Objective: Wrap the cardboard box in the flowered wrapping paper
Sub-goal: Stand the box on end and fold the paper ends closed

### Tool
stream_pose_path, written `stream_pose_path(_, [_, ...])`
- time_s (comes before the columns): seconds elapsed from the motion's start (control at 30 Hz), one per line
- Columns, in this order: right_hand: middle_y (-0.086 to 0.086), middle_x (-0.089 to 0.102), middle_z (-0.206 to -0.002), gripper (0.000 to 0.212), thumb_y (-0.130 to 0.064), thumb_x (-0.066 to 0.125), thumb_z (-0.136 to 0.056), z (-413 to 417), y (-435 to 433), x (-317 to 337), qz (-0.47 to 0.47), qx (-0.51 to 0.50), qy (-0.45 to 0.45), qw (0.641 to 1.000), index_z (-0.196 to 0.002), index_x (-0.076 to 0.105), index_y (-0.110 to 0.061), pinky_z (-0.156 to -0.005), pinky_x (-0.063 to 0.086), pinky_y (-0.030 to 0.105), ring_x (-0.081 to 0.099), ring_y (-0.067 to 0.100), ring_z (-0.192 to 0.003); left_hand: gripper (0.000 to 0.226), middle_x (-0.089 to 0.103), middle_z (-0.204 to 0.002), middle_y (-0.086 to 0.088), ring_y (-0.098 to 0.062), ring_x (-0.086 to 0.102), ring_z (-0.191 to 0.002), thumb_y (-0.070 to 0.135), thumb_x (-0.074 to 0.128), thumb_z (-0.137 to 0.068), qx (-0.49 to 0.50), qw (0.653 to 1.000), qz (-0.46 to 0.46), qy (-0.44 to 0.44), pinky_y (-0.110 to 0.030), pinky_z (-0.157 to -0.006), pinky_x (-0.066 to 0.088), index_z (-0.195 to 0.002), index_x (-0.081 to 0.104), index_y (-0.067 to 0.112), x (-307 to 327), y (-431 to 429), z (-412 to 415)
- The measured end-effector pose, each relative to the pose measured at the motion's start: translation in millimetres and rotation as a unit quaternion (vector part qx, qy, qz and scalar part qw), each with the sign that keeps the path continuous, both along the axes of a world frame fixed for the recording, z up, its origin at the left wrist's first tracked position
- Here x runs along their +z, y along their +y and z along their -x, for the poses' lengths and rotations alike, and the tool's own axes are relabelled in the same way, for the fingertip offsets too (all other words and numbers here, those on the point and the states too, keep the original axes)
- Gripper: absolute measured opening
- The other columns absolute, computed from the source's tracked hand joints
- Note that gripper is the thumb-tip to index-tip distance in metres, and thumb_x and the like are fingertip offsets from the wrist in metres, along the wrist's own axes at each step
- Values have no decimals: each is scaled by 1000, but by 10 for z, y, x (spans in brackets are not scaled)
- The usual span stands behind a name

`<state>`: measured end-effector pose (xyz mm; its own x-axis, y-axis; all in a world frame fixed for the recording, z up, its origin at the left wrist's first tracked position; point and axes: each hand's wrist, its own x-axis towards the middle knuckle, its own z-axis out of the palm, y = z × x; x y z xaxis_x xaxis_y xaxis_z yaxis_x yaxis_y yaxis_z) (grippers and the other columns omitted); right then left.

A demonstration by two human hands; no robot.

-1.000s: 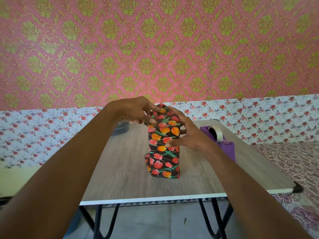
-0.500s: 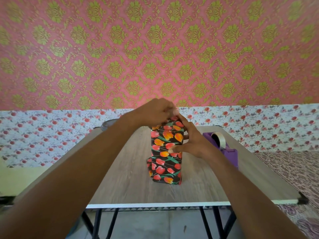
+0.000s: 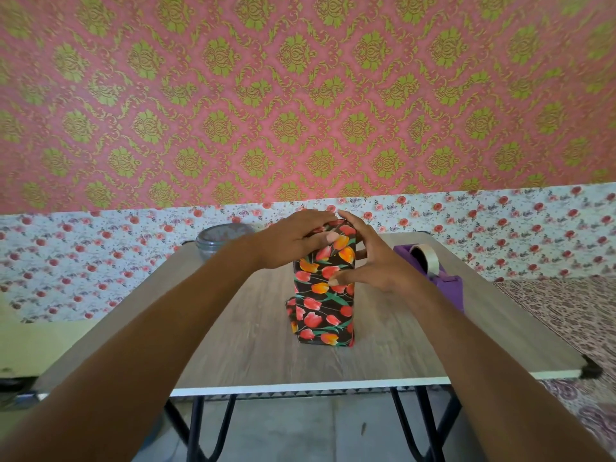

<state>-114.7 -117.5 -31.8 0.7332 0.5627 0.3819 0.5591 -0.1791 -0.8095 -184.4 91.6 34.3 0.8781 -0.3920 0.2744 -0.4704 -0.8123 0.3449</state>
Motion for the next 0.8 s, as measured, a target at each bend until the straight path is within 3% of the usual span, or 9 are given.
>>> stream_pose_path(0.1, [-19, 21, -160, 120, -17, 98, -65, 21, -36, 65, 29, 6, 6, 1000, -149, 26, -65, -87, 56, 16, 39, 17, -141, 54, 54, -136, -1, -15, 54, -119, 55, 51, -99, 33, 996, 80, -13, -36, -102, 48, -144, 49, 24, -91, -20, -20])
stream_pose_path(0.17, [-23, 16, -163, 122, -21, 99, -63, 26, -69, 108, 53, 5, 17, 998, -146, 24, -70, -103, 53, 32, 29, 17, -149, 60, 58, -130, 2, -16, 60, -114, 60, 59, -93, 64, 989, 136, -12, -44, -100, 53, -141, 53, 24, -137, -23, -17])
stream_pose_path(0.3, [-23, 12, -168, 124, -24, 98, -65, 22, -103, 150, 68, 13, 24, 997, -148, 18, -69, -104, 36, 26, 17, 7, -152, 54, 61, -114, 20, -2, 63, -103, 66, 72, -79, 87, 972, 213, -44, -29, -90, 55, -123, 67, 36, -188, -32, 7])
stream_pose_path(0.4, [-33, 26, -156, 123, -30, 98, -66, 51, -146, 121, 65, 14, 32, 997, -150, 16, -68, -91, 44, 8, 35, -25, -127, 51, 64, -105, 25, 2, 67, -95, 72, 75, -70, 100, 955, 277, -34, -17, -78, 55, -112, 66, 45, -294, -63, 29])
stream_pose_path(0.5, [-25, 48, -146, 106, -45, 92, -68, 69, -266, -7, -4, 9, 63, 998, -151, 28, -62, -96, 54, 26, 56, -2, -126, 75, 67, -115, 7, -15, 70, -102, 71, 80, -60, 112, 918, 380, -22, -34, -84, 61, -120, 60, 31, -439, -84, 4])
stream_pose_path(0.57, [-12, 57, -139, 86, -52, 83, -73, 81, -368, -142, -41, -72, 48, 995, -150, 45, -44, -96, 52, 30, 62, 11, -122, 70, 71, -114, 2, -20, 73, -102, 65, 84, -62, 101, 885, 454, -17, -37, -84, 62, -119, 61, 31, -547, -92, 5])
stream_pose_path(0.67, [3, 64, -124, 43, -31, 80, -87, 31, -582, -352, -30, -303, -52, 951, -127, 69, -18, -88, 49, 21, 65, 16, -106, 68, 72, -112, 13, -11, 72, -104, 68, 83, -63, 90, 861, 499, -23, -32, -83, 61, -121, 59, 44, -657, -165, 40])
stream_pose_path(0.73, [12, 61, -122, 31, -19, 78, -89, 12, -733, -477, -13, -436, -92, 895, -119, 72, -14, -93, 52, 39, 64, 29, -106, 73, 72, -112, 18, -8, 72, -104, 71, 82, -62, 86, 853, 514, -27, -29, -82, 61, -125, 55, 47, -705, -205, 39])
stream_pose_path(0.8, [18, 52, -127, 31, -21, 75, -89, 0, -863, -561, -4, -535, -77, 841, -118, 68, -13, -95, 49, 53, 56, 43, -113, 82, 71, -118, 12, -14, 71, -110, 73, 81, -62, 87, 845, 527, -17, -40, -92, 60, -132, 51, 43, -741, -234, 13])
